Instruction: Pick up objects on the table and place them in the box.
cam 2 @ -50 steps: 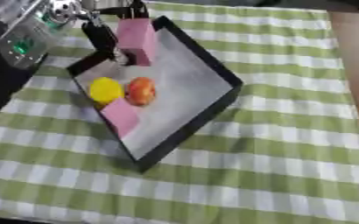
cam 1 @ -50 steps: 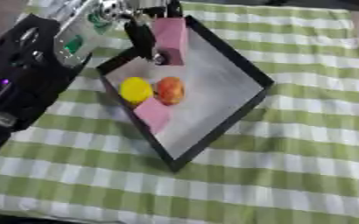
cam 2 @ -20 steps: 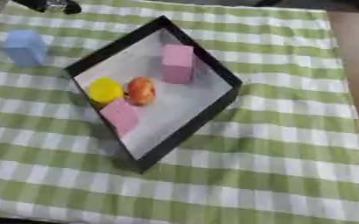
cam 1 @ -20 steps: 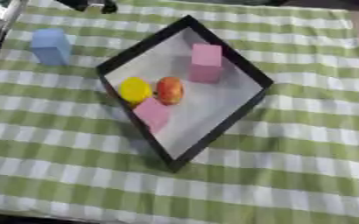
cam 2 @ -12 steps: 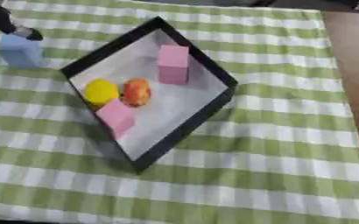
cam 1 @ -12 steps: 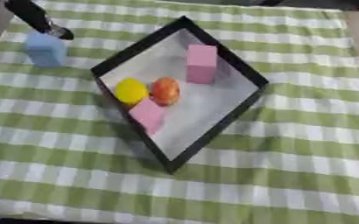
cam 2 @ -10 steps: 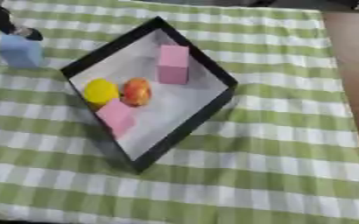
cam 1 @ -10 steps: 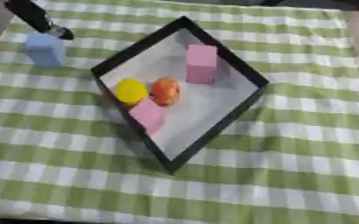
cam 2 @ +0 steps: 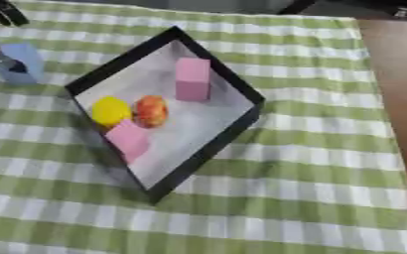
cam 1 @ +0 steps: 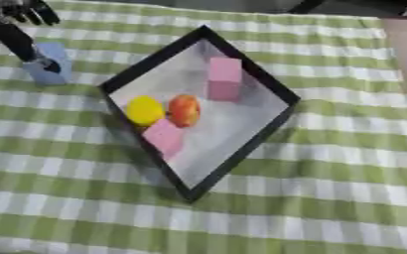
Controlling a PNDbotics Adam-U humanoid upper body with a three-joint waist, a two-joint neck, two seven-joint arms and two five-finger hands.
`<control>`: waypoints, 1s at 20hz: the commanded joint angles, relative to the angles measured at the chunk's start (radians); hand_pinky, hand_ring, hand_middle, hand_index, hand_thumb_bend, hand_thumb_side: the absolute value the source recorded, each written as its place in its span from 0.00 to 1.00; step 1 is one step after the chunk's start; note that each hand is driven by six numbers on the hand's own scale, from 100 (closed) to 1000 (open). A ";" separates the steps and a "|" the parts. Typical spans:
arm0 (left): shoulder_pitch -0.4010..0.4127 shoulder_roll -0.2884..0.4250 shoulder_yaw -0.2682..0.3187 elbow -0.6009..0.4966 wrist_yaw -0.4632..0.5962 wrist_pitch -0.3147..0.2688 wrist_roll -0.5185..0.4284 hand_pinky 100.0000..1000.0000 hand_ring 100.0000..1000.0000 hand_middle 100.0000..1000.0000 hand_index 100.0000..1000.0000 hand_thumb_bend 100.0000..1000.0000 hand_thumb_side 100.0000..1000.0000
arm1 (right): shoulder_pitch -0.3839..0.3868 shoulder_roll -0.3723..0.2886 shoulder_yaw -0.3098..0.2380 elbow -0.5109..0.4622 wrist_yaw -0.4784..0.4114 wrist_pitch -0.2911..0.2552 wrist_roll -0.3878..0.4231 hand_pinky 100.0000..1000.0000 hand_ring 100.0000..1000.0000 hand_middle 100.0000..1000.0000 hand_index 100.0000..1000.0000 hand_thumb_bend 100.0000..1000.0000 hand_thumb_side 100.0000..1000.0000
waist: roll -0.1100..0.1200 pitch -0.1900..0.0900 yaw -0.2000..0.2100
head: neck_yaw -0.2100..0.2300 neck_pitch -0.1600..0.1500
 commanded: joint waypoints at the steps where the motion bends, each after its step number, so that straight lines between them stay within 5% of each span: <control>1: -0.012 0.043 0.020 -0.004 -0.024 -0.013 -0.004 0.95 0.88 0.78 0.84 0.58 0.00 | -0.012 -0.028 -0.013 -0.017 -0.008 0.000 -0.003 0.79 0.62 0.64 0.76 0.44 0.20 | -0.009 -0.001 -0.005 | 0.006 -0.020; 20: 0.005 0.050 0.076 0.077 -0.117 0.006 0.074 0.95 0.89 0.78 0.84 0.55 0.00 | -0.018 -0.023 -0.011 -0.017 -0.014 0.001 -0.011 0.79 0.61 0.63 0.75 0.42 0.21 | -0.018 0.033 -0.032 | 0.030 -0.033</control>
